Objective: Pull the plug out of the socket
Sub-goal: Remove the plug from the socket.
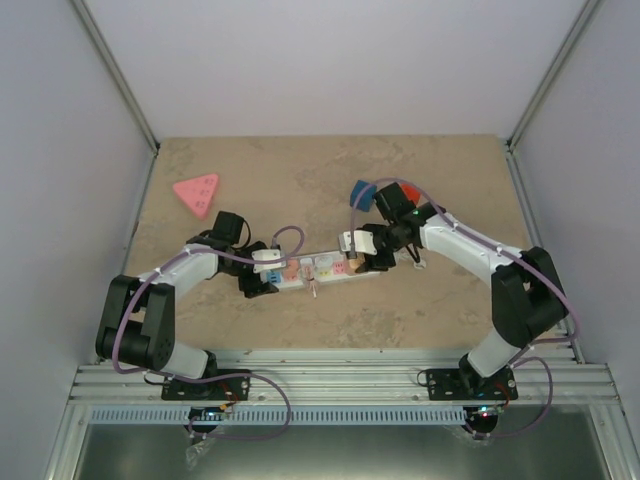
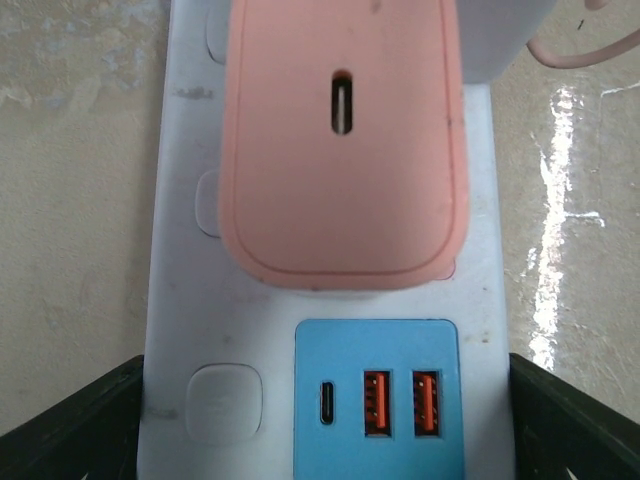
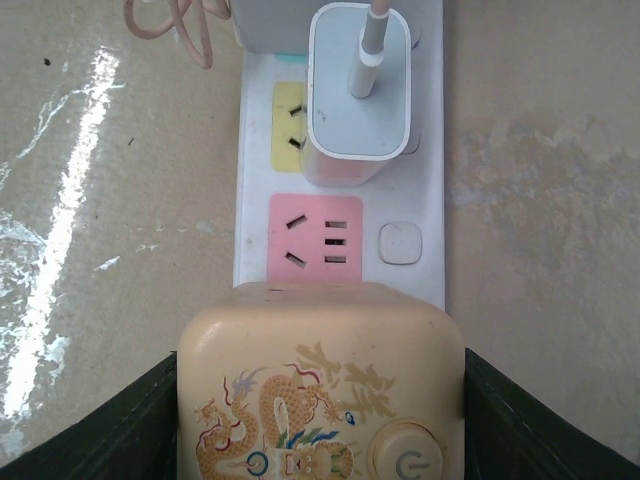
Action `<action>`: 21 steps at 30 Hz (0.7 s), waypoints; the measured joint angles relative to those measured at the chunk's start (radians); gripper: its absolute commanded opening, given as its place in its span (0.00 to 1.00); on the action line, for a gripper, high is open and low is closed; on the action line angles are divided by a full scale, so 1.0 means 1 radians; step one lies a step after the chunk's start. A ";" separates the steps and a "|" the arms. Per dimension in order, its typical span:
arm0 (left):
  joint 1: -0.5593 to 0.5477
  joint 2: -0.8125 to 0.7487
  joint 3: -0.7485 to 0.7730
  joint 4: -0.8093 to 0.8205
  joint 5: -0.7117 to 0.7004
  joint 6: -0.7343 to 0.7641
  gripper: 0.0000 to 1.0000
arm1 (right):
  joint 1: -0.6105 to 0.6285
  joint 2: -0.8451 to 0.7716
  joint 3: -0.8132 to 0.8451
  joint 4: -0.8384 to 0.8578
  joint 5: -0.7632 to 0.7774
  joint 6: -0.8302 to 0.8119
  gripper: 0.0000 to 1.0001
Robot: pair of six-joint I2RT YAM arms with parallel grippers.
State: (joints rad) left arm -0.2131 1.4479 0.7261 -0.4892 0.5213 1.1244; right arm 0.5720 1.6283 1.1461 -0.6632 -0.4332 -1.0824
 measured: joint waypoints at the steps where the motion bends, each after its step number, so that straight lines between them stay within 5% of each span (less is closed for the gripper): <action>1: 0.000 0.000 0.000 -0.005 -0.001 0.000 0.00 | 0.000 0.009 0.010 -0.013 -0.005 -0.003 0.26; 21: 0.002 0.000 0.000 0.001 -0.006 -0.003 0.00 | 0.028 -0.051 -0.060 0.074 0.065 0.002 0.26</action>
State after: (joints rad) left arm -0.2111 1.4479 0.7261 -0.4881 0.5156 1.1210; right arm 0.6003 1.5768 1.0863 -0.5892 -0.3683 -1.0809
